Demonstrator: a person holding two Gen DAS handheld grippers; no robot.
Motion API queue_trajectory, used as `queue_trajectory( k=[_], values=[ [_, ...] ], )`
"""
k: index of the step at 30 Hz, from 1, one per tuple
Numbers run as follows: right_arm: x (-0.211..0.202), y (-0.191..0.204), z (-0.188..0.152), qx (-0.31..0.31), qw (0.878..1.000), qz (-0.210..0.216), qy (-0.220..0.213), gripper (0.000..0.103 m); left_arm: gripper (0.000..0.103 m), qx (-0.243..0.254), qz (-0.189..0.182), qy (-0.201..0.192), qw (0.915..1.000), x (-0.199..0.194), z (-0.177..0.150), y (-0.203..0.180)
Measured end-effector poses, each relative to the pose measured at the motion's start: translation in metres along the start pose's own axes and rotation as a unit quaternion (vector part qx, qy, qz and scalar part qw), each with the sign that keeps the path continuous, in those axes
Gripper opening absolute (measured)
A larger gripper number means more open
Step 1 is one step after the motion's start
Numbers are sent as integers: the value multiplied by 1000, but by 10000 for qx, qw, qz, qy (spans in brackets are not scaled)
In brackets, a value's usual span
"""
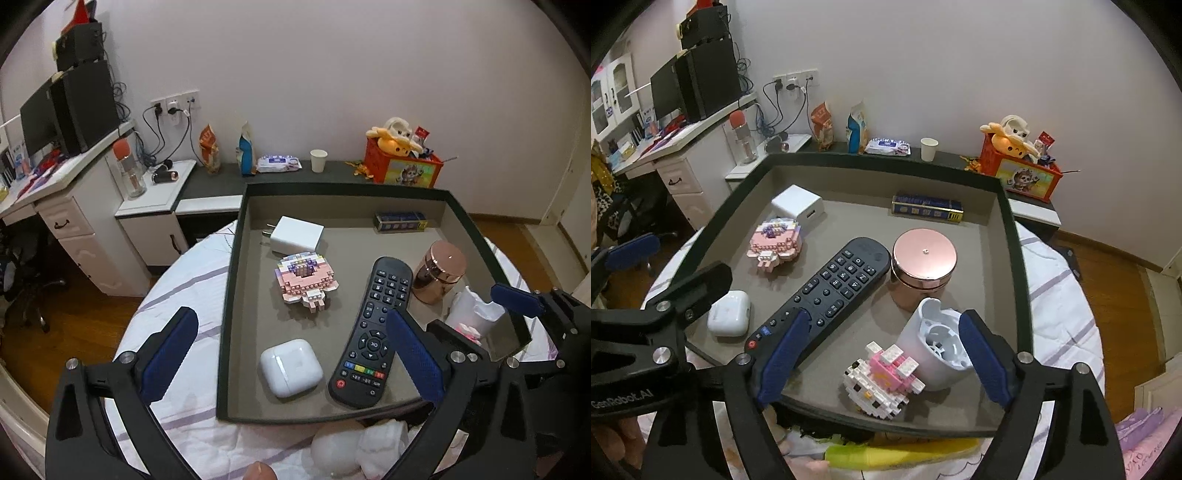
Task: Organize rigid objects
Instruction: 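Withdraw both tools and move them toward the white figurine and doll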
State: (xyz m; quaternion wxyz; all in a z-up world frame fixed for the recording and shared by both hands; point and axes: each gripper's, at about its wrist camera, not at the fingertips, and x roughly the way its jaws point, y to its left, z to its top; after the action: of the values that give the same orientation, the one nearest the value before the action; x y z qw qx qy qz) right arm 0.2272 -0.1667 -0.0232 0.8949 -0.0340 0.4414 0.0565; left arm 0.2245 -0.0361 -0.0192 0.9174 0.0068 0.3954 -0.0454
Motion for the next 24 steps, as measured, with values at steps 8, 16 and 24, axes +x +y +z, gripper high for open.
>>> queue_trajectory(
  k=[8, 16, 24],
  values=[
    [-48, -1, -6, 169, 9992, -39, -358, 85, 103, -88, 70, -357, 9993, -57, -6, 4],
    [-121, -8, -43, 453, 9953, -27, -857, 85, 103, -87, 43, -848, 9964, -137, -40, 7],
    [-177, -14, -101, 820, 9894, 20, -1197, 85, 103, -150, 149, -1245, 9920, -198, -86, 6]
  ],
)
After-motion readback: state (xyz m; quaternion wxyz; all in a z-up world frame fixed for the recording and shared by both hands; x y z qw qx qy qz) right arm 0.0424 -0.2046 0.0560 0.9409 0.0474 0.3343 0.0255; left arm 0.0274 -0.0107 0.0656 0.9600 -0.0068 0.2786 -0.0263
